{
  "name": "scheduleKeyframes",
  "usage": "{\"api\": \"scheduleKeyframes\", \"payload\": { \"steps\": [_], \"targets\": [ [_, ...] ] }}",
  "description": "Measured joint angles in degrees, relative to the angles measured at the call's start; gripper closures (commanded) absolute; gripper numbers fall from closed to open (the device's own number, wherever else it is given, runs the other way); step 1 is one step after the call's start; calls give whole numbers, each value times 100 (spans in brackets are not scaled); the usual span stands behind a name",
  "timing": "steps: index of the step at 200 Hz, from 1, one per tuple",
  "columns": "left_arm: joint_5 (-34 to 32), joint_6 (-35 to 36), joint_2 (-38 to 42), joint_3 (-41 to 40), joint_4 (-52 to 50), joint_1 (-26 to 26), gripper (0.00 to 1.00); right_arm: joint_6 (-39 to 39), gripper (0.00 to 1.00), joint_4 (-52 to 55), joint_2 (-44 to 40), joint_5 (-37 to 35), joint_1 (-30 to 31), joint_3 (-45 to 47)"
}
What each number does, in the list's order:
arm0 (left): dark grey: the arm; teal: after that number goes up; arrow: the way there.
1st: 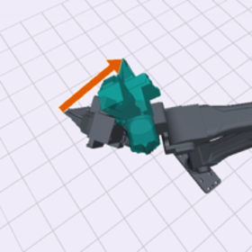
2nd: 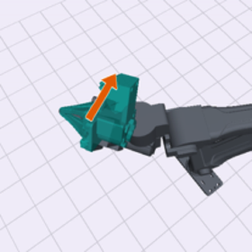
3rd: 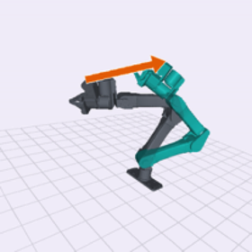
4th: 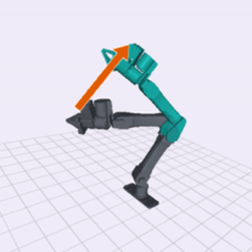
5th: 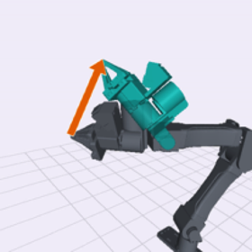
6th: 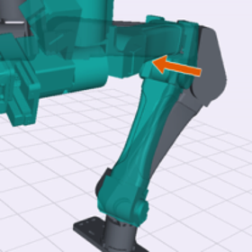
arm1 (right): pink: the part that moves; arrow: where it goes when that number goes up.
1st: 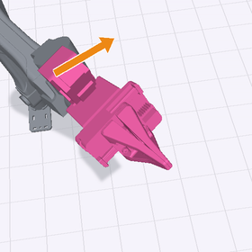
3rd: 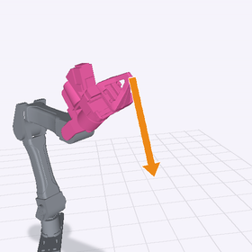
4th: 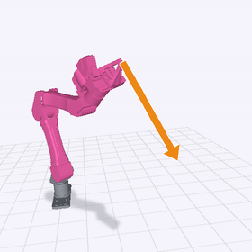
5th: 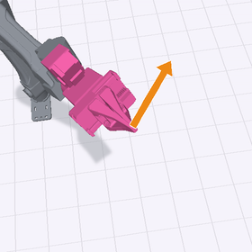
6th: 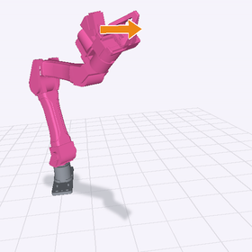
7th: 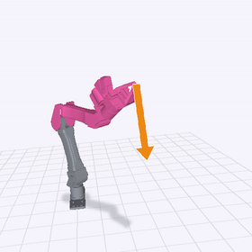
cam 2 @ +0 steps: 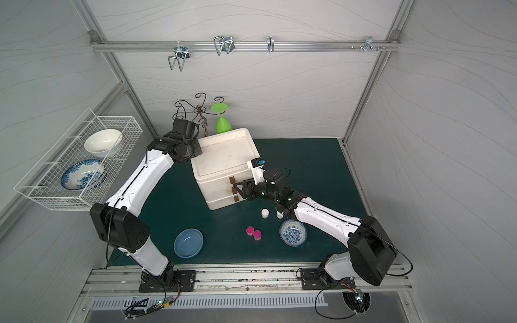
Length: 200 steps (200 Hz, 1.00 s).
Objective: Put the paint cans in the drawer according to color
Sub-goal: Move the storage box to the center of the board, then open the drawer in the storage box.
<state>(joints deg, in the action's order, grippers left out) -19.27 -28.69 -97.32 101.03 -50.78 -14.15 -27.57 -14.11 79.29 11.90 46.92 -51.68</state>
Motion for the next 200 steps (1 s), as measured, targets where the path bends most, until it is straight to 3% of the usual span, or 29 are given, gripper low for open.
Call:
{"api": "scheduleKeyframes", "payload": {
  "steps": [82, 140, 200],
  "targets": [
    [-249, 63, 39, -175, 179, -90, 100, 264, 54, -776, 295, -313, 28, 560],
    [649, 31, 280, -525, 588, 385, 100, 295, 56, -1768, 848, -334, 81, 697],
    [824, 7, 280, -573, 756, 470, 100, 229, 57, -2140, 981, -337, 205, 549]
  ]
}}
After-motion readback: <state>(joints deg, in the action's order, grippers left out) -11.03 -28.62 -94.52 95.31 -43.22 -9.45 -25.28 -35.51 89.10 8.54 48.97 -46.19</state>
